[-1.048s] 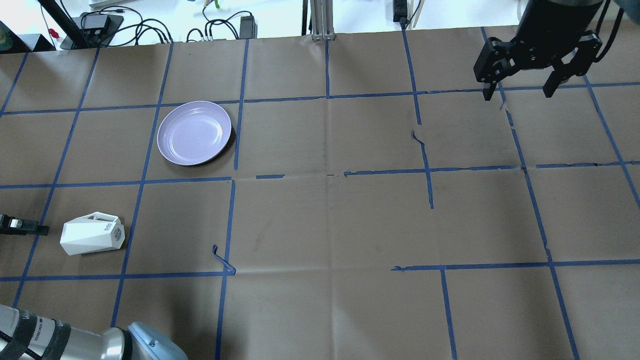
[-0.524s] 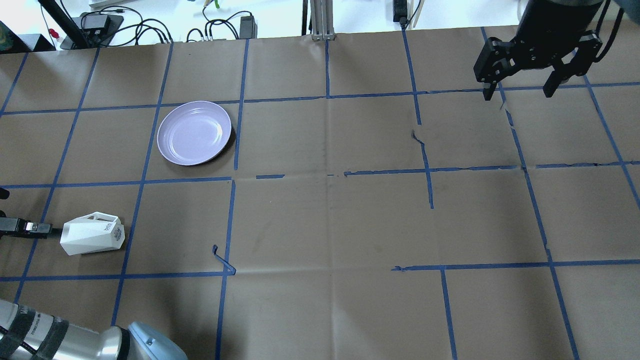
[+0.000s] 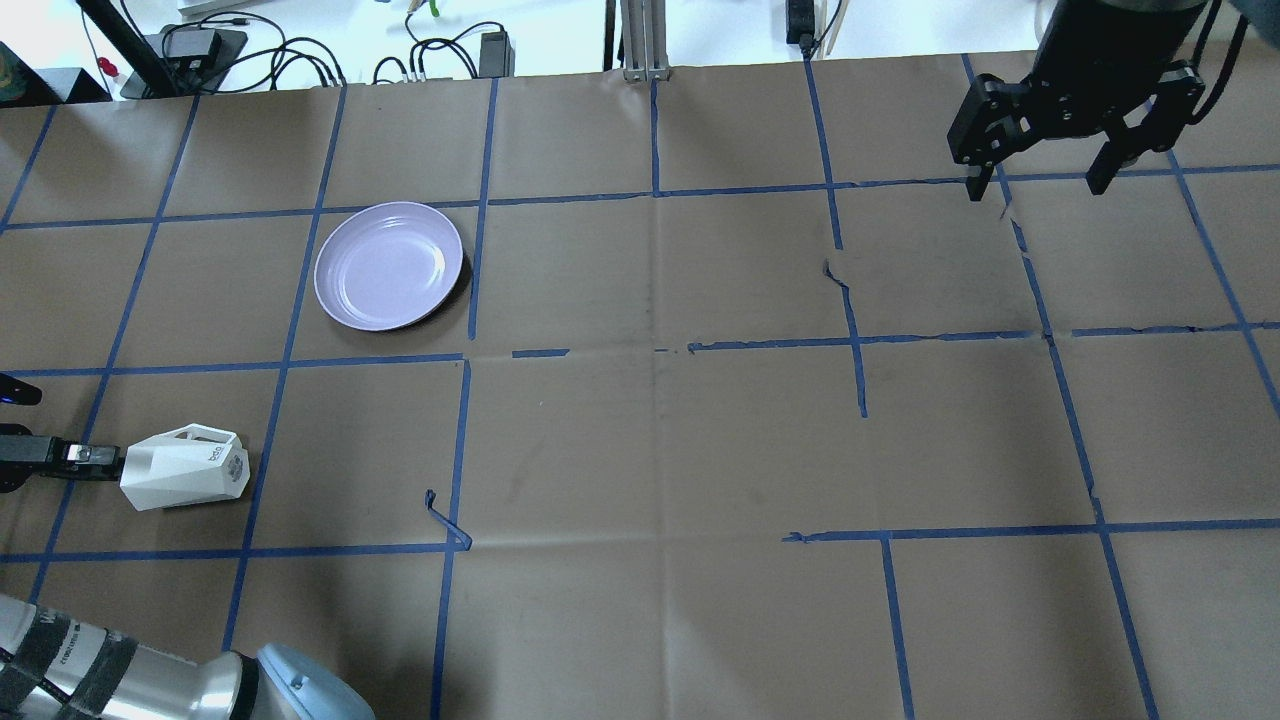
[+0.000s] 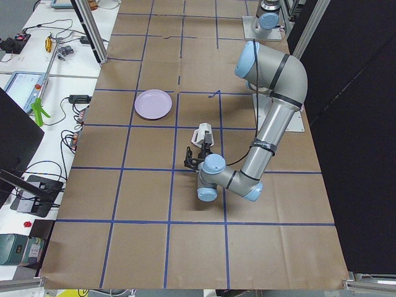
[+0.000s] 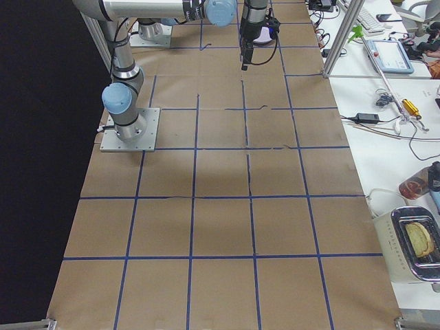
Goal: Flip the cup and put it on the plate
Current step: 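Close the left gripper on the white cup's rim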
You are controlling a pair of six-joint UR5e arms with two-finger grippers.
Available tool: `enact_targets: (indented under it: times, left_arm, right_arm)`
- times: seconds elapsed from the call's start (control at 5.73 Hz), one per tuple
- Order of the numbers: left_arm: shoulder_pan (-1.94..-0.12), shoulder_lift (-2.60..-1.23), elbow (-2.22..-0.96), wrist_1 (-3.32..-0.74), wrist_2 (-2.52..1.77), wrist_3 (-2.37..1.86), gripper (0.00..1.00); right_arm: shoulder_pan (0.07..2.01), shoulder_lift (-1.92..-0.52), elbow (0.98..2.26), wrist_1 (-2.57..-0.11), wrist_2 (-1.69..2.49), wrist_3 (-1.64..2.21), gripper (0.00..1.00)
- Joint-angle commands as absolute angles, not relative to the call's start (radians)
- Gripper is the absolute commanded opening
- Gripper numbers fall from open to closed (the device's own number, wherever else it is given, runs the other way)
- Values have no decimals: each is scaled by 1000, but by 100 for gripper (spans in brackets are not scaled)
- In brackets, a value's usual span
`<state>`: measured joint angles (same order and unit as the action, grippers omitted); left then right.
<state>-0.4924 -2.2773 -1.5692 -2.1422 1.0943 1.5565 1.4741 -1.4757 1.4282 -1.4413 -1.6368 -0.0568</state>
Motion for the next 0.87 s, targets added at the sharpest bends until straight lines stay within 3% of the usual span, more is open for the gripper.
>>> enact_targets:
  times: [0.0, 0.17, 0.35, 0.7]
  left_arm:
    - [-492, -2278, -1568, -2145, 1101, 1574, 39]
    - [-492, -2279, -1568, -2143, 1106, 1606, 10]
    - [-492, -2278, -1568, -2143, 1103, 1618, 0]
    - [-491, -2263, -1545, -2148, 1104, 1596, 0]
  right_arm:
    - [1474, -1476, 1428, -1440, -1637, -57, 100]
    - [1474, -1476, 1428, -1442, -1637, -57, 100]
    - [1474, -1476, 1428, -1442, -1637, -57, 100]
    - [1474, -1476, 1428, -1440, -1637, -57, 100]
